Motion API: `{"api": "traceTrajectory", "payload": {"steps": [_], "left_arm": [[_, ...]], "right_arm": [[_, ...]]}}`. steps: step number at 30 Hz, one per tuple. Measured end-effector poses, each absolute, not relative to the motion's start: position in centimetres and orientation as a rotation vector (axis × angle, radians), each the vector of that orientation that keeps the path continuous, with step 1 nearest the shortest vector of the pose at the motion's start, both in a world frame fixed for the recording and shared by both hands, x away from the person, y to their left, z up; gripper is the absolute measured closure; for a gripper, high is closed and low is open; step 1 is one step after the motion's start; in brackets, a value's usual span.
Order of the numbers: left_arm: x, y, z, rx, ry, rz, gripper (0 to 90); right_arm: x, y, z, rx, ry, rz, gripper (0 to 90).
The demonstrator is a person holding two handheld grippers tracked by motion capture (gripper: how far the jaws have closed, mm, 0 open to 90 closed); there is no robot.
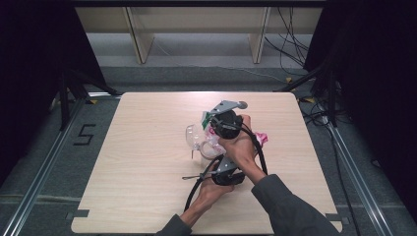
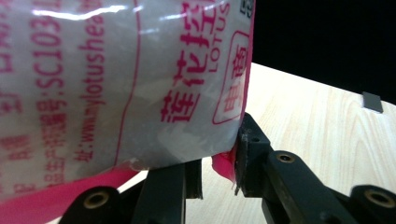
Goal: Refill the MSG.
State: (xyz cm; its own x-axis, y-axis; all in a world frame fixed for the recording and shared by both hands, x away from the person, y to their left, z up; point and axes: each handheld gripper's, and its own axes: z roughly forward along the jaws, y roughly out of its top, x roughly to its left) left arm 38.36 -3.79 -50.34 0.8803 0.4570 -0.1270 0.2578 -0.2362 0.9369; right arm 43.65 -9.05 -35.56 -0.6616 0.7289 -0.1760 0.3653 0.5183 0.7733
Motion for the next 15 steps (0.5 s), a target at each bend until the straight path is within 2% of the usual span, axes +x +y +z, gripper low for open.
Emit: {"api": "traceTrajectory", "payload": {"steps": [2, 4, 15], "left_arm": [[38.37, -3.75, -50.30, 1.831, 0.535, 0.197, 74.9], [37.93, -4.43, -50.41, 1.740, 0.579, 0.138, 74.8], [37.81, -4.52, -50.36, 1.738, 0.587, 0.144, 74.8]], "right_arm": [[43.76, -9.08, -35.42, 0.880, 2.283, 0.988, 90.0], [43.79, -8.89, -35.61, 0.893, 2.294, 0.972, 90.0], [43.90, -8.90, -35.84, 0.879, 2.285, 0.982, 90.0]]}}
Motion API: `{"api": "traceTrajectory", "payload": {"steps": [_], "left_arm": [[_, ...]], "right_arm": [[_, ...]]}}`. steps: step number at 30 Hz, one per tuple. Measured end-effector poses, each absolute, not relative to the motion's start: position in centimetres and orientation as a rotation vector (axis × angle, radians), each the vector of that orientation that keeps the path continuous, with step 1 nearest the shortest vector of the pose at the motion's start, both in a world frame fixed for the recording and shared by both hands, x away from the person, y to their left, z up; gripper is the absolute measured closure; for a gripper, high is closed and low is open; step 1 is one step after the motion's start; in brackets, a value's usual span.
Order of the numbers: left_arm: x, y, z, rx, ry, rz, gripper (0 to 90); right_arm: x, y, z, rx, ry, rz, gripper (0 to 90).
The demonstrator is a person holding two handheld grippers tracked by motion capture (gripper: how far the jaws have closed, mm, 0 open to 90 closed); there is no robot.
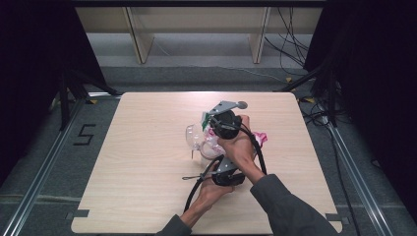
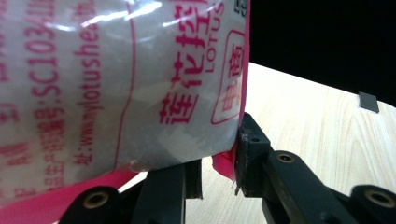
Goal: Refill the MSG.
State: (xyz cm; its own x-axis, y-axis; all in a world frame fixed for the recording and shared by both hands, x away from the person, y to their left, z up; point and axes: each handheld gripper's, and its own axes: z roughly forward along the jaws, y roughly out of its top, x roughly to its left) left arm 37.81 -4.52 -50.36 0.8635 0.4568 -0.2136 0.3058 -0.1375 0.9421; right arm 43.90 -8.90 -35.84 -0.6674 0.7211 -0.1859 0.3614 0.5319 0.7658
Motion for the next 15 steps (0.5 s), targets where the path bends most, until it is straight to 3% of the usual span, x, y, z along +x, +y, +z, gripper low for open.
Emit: {"api": "traceTrajectory", "payload": {"steps": [15], "left_arm": [[37.72, -4.54, -50.33, 1.736, 0.583, 0.129, 74.7]], "right_arm": [[43.96, -8.87, -35.96, 0.893, 2.299, 0.975, 90.0]]}}
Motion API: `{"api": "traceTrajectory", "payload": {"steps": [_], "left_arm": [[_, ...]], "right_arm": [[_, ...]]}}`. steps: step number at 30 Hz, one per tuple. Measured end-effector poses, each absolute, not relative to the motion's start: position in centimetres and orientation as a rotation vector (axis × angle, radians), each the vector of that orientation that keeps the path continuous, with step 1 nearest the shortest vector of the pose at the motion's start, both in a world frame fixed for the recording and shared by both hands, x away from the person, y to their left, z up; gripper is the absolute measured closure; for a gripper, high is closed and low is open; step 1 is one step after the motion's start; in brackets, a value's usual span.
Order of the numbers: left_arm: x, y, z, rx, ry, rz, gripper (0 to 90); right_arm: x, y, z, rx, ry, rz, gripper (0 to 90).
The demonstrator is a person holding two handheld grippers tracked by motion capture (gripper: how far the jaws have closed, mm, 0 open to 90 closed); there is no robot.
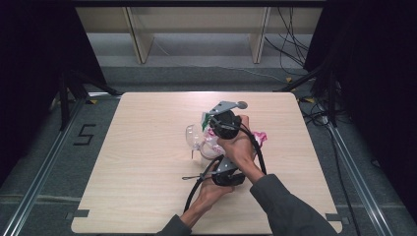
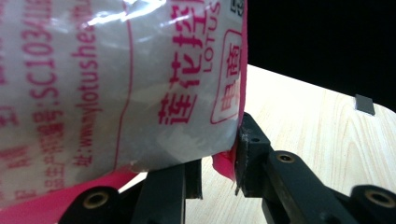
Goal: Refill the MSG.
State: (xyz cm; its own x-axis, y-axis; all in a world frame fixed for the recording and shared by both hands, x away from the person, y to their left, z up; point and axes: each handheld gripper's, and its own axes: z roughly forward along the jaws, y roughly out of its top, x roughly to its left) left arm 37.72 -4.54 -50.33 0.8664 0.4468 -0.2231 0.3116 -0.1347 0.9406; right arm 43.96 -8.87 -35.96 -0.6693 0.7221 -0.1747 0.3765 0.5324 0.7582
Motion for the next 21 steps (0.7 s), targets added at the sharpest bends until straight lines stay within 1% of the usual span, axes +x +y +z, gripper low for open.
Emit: {"api": "traceTrajectory", "payload": {"steps": [21], "left_arm": [[37.61, -4.53, -50.28, 1.723, 0.583, 0.125, 74.7]], "right_arm": [[44.00, -8.70, -35.99, 0.894, 2.302, 0.980, 90.0]]}}
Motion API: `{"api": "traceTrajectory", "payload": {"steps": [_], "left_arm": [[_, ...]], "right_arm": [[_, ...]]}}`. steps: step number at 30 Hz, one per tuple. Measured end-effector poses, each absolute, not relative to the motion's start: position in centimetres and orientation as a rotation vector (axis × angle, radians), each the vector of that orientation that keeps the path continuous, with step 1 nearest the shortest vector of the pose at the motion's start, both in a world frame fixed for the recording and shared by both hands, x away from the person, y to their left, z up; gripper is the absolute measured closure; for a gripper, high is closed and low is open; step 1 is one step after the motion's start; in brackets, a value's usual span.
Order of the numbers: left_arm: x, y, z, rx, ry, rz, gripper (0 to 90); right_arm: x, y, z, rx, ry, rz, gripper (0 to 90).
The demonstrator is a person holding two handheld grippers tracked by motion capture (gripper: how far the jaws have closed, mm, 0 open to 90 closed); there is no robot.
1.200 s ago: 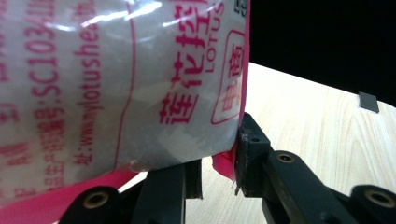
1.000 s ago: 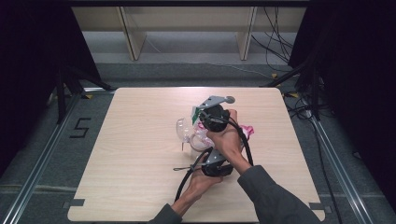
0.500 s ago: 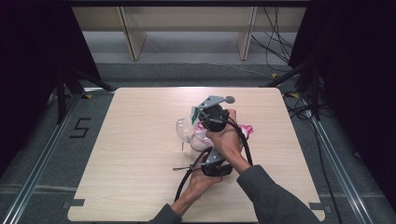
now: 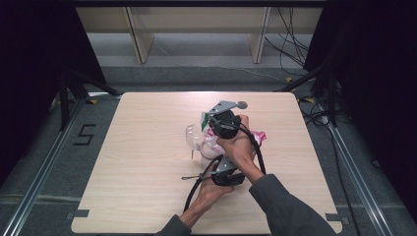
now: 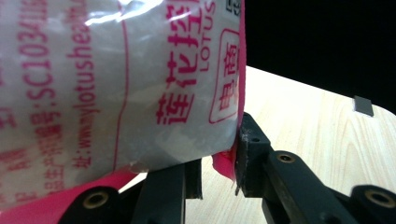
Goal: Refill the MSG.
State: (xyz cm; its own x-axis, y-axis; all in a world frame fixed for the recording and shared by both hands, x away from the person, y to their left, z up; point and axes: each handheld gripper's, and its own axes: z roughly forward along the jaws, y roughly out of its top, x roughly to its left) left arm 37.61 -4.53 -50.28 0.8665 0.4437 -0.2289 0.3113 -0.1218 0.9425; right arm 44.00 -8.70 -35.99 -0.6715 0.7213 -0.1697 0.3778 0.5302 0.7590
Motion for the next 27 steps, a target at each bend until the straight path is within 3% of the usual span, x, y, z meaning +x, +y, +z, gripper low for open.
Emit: {"api": "traceTrajectory", "payload": {"steps": [4, 6, 27], "left_arm": [[37.65, -4.49, -50.19, 1.721, 0.578, 0.121, 74.6], [38.12, -3.93, -50.11, 1.832, 0.524, 0.190, 74.6], [38.07, -3.92, -50.08, 1.830, 0.525, 0.195, 74.6]], "right_arm": [[44.13, -8.67, -36.08, 0.888, 2.292, 0.979, 90.0], [44.16, -8.53, -36.16, 0.880, 2.305, 0.944, 90.0], [44.31, -8.61, -36.33, 0.897, 2.298, 0.946, 90.0]]}}
